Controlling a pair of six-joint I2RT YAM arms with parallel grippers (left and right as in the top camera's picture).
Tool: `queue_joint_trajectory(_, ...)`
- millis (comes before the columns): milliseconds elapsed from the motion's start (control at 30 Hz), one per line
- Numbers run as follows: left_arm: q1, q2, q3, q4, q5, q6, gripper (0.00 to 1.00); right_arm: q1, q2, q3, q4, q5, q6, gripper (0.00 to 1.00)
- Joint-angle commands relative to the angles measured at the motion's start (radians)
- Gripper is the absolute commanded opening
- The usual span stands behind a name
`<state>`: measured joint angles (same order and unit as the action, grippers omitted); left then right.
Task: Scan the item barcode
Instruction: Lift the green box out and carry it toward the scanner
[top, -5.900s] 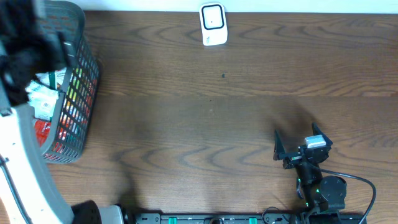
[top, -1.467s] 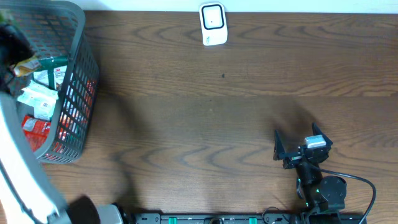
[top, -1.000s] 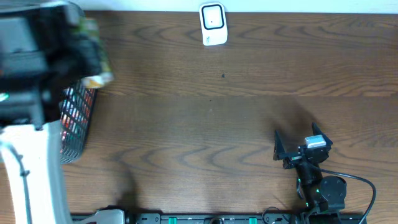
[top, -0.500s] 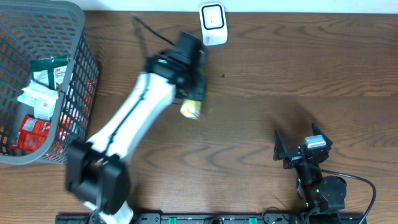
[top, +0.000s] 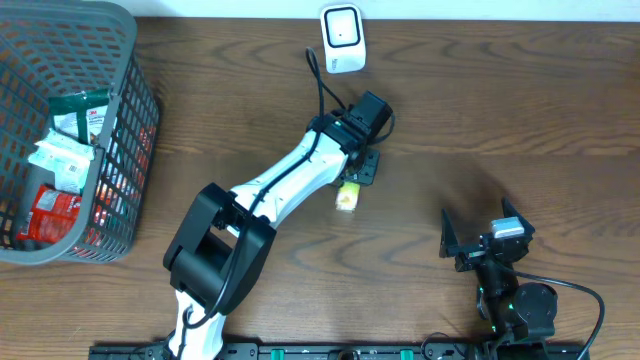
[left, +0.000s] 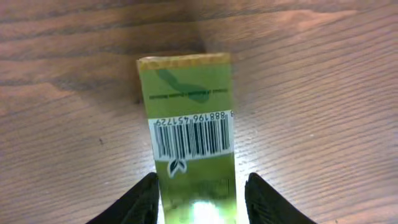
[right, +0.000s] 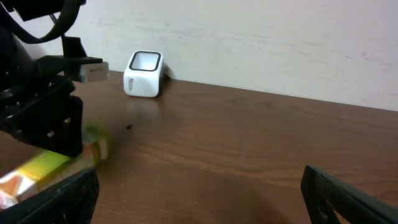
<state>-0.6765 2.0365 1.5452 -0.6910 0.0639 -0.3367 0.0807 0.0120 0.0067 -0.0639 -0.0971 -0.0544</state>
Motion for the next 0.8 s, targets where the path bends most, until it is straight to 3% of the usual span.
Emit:
queue_joint_trajectory(0, -0.004, -0.007, 0.01, 0.003, -0.031, -0.017, 0.62, -0.004, -0.005, -0.001, -0.004, 0.006, 0.013, 0.99)
queue_joint_trajectory(33, -0.004, -0.007, 0.01, 0.003, -0.031, -0.017, 0.7, -0.004, -0.005, -0.001, -0.004, 0.006, 0.013, 0.99)
queue_joint_trajectory(133, -0.003, -0.008, 0.012, 0.006, -0.031, -0.017, 0.73, -0.004, -0.005, -0.001, -0.004, 0.006, 0.013, 0.99)
queue_joint_trajectory(533, 0.016, -0.084, 0.072, 0.003, -0.036, 0.02, 0.75, -0.004, -0.005, -0.001, -0.004, 0.006, 0.013, 0.99)
queue_joint_trajectory(767, 0.153, -0.285, 0.109, -0.06, -0.058, 0.055, 0.75, -0.004, -0.005, -0.001, -0.004, 0.006, 0.013, 0.99)
